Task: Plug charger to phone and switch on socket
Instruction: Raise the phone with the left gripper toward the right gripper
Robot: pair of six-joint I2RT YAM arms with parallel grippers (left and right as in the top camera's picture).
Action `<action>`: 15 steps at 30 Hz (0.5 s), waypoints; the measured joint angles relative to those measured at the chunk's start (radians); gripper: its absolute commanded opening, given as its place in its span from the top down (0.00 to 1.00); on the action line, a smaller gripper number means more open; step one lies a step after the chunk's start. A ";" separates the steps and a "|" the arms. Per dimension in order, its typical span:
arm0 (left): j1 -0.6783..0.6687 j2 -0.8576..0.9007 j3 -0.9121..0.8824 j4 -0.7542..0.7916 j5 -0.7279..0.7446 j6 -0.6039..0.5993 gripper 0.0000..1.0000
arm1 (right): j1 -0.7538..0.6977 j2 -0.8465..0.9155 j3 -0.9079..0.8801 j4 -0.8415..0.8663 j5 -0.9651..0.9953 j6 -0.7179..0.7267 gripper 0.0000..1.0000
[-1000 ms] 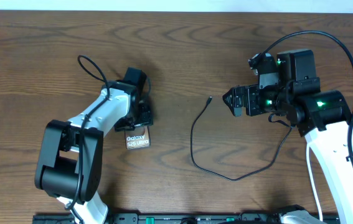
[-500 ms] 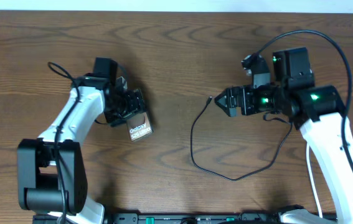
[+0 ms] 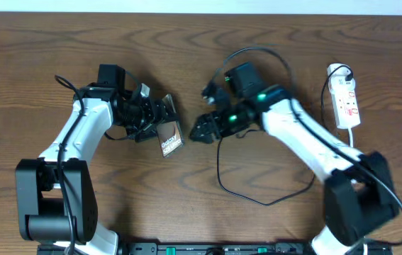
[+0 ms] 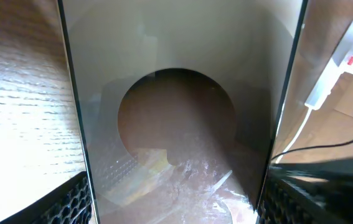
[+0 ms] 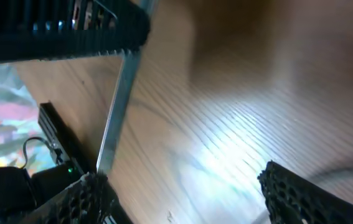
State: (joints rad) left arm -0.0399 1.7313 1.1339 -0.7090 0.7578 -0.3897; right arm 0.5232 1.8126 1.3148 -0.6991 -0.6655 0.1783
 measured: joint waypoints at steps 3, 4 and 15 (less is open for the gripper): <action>0.000 0.000 0.000 0.000 0.002 0.013 0.41 | 0.033 0.047 0.000 0.048 -0.032 0.016 0.21; 0.000 0.000 0.000 0.000 -0.002 0.022 0.41 | 0.038 0.054 0.000 0.063 -0.045 0.020 0.21; -0.012 0.000 0.000 0.001 0.003 0.055 0.41 | 0.049 0.056 0.000 0.193 -0.088 0.088 0.32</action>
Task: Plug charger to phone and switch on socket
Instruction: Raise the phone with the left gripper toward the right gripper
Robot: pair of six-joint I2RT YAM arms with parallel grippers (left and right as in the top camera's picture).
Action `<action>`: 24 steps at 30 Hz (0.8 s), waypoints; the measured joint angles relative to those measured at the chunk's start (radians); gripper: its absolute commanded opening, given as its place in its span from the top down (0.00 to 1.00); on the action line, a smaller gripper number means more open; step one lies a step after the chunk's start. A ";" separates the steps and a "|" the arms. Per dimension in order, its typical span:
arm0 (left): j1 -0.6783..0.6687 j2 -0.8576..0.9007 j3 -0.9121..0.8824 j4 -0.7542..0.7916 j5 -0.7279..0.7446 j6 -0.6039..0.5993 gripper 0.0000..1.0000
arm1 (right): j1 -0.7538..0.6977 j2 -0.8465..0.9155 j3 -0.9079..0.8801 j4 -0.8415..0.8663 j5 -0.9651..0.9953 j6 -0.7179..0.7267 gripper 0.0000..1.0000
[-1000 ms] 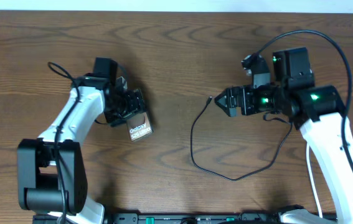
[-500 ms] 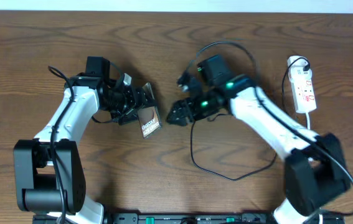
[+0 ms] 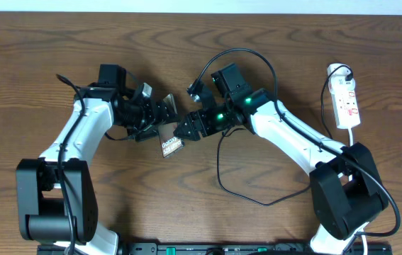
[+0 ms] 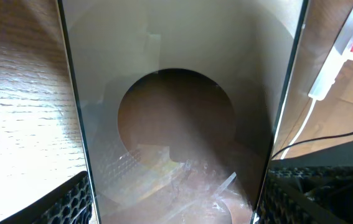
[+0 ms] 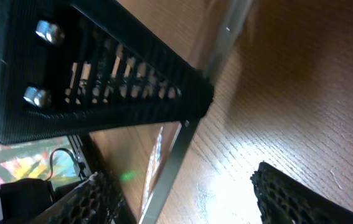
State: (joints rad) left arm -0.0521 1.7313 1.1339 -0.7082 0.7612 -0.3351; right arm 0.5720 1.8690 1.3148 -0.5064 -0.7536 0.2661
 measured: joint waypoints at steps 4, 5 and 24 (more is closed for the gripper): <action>-0.011 0.000 0.000 0.002 0.000 0.003 0.41 | 0.031 0.000 0.000 0.006 -0.002 0.017 0.43; -0.011 0.000 0.000 0.003 0.002 0.003 0.41 | 0.037 0.000 0.000 0.007 0.000 0.021 0.45; -0.007 -0.002 0.004 0.019 0.076 0.012 0.13 | 0.080 0.006 -0.001 0.030 0.185 0.125 0.99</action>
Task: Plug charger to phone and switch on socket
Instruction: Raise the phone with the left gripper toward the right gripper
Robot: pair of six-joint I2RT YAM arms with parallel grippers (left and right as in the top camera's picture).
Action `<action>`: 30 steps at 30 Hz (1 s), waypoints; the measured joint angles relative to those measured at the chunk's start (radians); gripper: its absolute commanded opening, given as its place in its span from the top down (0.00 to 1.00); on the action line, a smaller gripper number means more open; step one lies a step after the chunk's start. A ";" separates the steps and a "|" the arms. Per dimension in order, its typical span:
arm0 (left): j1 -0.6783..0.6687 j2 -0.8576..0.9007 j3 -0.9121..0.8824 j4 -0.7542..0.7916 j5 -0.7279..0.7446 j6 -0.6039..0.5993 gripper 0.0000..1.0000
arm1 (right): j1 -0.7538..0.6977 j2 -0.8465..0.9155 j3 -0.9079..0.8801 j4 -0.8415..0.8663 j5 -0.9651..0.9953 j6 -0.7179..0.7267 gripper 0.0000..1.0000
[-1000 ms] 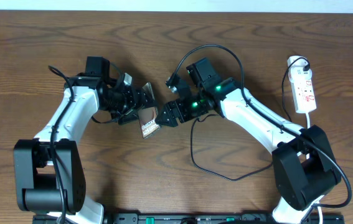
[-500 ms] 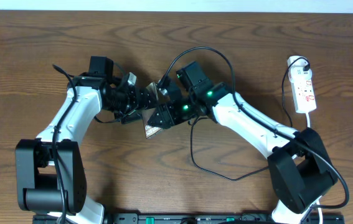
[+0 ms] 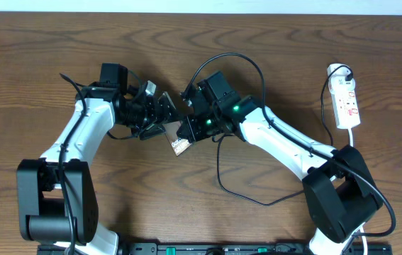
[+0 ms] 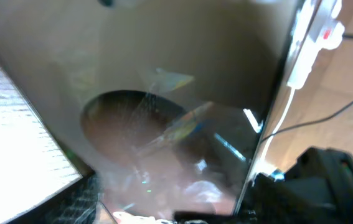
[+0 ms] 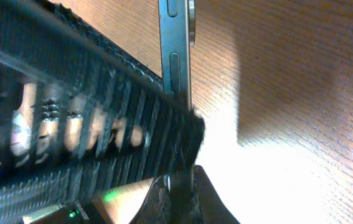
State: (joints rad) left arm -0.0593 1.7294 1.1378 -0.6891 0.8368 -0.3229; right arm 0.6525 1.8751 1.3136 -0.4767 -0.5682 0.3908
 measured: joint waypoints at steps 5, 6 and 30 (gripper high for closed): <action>0.000 -0.002 0.004 -0.001 0.003 0.006 0.11 | -0.004 0.000 0.000 0.018 0.000 0.000 0.99; 0.000 -0.002 0.004 0.001 0.003 0.006 0.11 | -0.008 0.000 0.000 0.020 -0.002 0.000 0.99; 0.117 -0.108 0.014 0.450 0.652 0.054 0.16 | -0.277 0.002 0.000 0.366 -0.647 0.036 0.99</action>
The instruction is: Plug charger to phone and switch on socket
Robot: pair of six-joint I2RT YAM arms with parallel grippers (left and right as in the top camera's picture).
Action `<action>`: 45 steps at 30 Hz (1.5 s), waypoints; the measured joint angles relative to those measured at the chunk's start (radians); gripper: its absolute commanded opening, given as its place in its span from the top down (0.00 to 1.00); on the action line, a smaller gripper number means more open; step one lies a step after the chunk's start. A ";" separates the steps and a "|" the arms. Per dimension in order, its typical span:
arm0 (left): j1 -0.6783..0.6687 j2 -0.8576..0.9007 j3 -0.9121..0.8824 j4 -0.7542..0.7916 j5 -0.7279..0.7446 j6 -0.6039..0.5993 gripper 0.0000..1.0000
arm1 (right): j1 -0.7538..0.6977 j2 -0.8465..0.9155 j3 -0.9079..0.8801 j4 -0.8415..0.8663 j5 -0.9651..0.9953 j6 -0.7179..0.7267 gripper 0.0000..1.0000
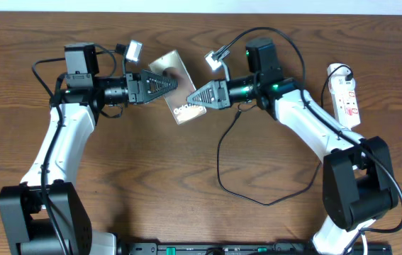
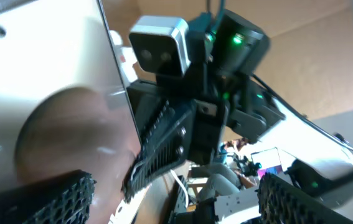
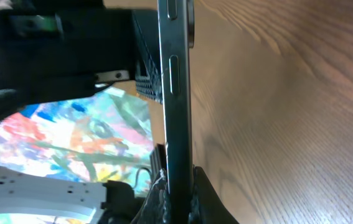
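Observation:
The phone (image 1: 183, 103) hangs tilted above the table, between the two arms. My right gripper (image 1: 193, 98) is shut on its thin edge; in the right wrist view the phone's edge (image 3: 175, 93) runs straight up out of the gripper (image 3: 176, 186). My left gripper (image 1: 172, 81) is against the phone's upper left side. In the left wrist view its fingers (image 2: 58, 199) stand wide apart and the phone's back (image 2: 45, 93) fills only the left half. The black charger cable (image 1: 257, 200) loops on the table, its plug end hidden. The white socket strip (image 1: 346, 99) lies far right.
The wooden table (image 1: 115, 177) holds only the cable loop and the strip. The strip's white cord (image 1: 326, 88) curls beside it. Both arm bases stand at the near edge.
The phone was low near the table's middle with both grippers on it; now it is higher and further back. The left arm has swung back. The phone no longer spans the left fingers.
The left gripper held the phone on edge near the table's middle, with the right gripper open a short way to its right. The right gripper then stood at the phone's edge, then shut on it. Now both are raised toward the back with the phone.

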State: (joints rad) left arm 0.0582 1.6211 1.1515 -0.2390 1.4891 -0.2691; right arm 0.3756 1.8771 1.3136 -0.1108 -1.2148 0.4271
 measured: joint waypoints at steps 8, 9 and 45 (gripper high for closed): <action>0.050 -0.020 0.000 0.012 0.039 -0.041 0.16 | -0.114 0.000 0.000 0.086 -0.081 0.111 0.99; 0.053 -0.021 0.000 0.012 0.030 -0.042 0.16 | -0.122 0.000 0.000 0.091 -0.091 0.121 0.99; 0.032 -0.021 0.001 0.443 -0.035 -0.417 0.46 | 0.016 0.000 0.000 0.441 -0.111 0.439 0.99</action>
State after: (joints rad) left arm 0.0898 1.5997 1.1526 0.2035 1.4544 -0.6857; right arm 0.3920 1.8774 1.3136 0.3305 -1.3254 0.8665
